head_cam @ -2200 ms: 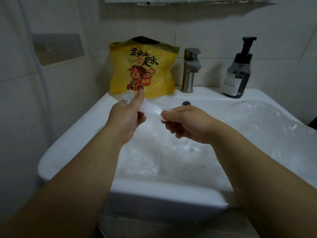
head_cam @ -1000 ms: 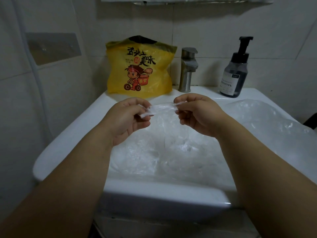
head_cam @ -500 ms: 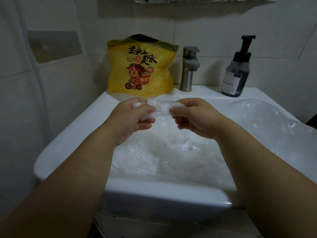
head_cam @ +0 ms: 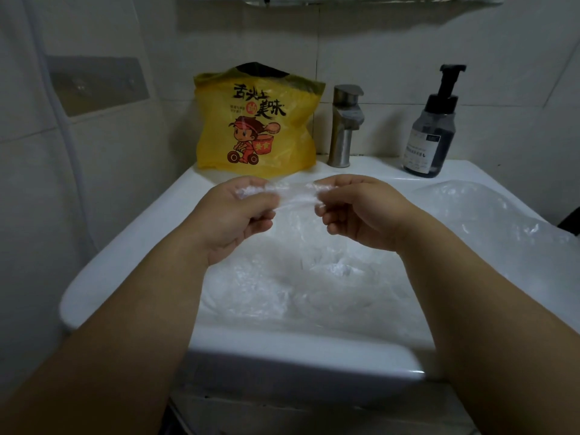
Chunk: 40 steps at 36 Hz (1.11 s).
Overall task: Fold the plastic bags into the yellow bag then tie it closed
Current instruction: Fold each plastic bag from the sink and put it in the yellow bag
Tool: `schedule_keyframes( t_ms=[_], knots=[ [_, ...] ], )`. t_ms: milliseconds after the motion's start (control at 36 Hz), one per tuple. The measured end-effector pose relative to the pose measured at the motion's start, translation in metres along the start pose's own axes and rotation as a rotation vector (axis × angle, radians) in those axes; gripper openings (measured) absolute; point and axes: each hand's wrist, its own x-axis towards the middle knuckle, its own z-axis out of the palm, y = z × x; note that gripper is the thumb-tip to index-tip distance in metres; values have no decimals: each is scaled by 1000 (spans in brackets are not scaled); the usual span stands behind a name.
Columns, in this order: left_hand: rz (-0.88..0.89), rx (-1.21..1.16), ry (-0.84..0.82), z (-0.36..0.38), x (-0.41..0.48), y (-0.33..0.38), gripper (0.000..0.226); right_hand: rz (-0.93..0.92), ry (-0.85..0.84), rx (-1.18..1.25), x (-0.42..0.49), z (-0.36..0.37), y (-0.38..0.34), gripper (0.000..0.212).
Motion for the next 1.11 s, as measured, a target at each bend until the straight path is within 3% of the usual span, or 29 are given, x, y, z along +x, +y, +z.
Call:
schedule_keyframes(
  t_ms=[194,417,472,528,694,806,861,972,1111],
  knots=[
    [-31,68,-92,-1,-4,-1,15,12,55,68,0,-4,-3,22],
    [-5,-84,-125,-1,-6,5,34,-2,35,167,-3,-3,-4,21],
    [-8,-105,-132,-2,-6,6,38,-27,32,111,-4,-4,-4,22],
    [-14,-110,-140,-1,-5,6,19,-57,52,6,-4,-3,-3,21],
    [76,141,-10,-1,2,-5,13,-106,131,-196,0,-2,3,5],
    [97,154,20,-3,4,-7,18,-100,157,-243,1,-2,4,33],
    [87,112,25,-4,6,-7,20,-59,155,-252,1,-2,4,37],
    [62,-25,-21,-5,7,-3,14,48,66,-278,-1,-1,1,9],
    [46,-330,-62,-1,7,2,14,46,27,-248,0,11,6,13]
  ],
)
